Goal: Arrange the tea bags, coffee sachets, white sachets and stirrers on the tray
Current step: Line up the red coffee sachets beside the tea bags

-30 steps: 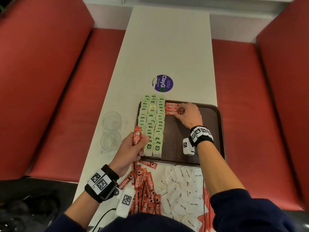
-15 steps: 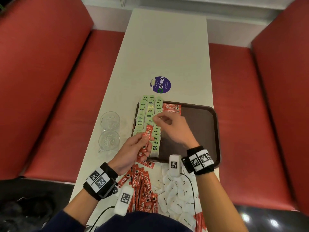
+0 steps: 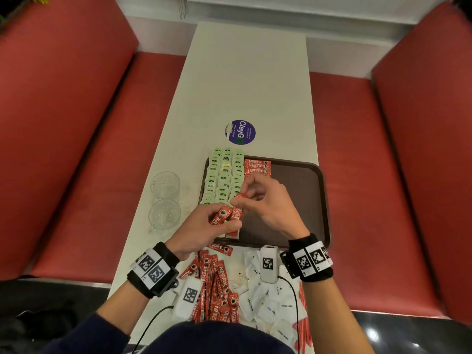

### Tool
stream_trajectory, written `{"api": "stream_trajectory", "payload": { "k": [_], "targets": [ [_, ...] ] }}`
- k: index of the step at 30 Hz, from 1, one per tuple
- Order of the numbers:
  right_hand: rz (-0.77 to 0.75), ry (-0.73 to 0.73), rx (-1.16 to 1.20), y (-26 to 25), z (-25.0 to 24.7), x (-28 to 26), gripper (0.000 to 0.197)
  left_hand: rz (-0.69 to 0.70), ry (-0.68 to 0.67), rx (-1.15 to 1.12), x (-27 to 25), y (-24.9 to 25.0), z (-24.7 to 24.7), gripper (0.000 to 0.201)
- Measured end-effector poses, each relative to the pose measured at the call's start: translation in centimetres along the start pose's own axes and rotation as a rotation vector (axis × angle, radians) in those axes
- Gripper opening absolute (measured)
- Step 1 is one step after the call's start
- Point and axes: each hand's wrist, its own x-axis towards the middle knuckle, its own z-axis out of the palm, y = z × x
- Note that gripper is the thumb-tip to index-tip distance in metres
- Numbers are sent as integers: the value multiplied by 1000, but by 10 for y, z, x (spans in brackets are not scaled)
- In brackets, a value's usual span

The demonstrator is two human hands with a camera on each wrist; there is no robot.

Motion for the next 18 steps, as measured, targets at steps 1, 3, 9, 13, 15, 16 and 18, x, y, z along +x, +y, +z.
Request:
{"api": "stream_trajectory", "payload": {
  "k": [1,3,9,13,15,16,18],
  "targets": [
    [-8,4,0,-2,3,-1,32,9,15,3,2,0,2,19],
    [-11,58,-19,-4,7,-3,29,21,93,-1,6,-3,7,14],
    [-65,89,-192,3,19,-25,29,-33,295,-263,11,-10,9,23],
    [-158,112,-343,13,24,-29,32,-87,323,-351,13,-20,9,37],
    [-187,131,-424,20,25,-28,30,-91,315,-371,14,-21,10,38],
    [-198,148,-455,24,25,-28,26,-91,301,-378,14,-20,11,36],
    [-213,168,-498,31,23,-28,20,-89,295,-382,14,-15,12,35]
  ]
}}
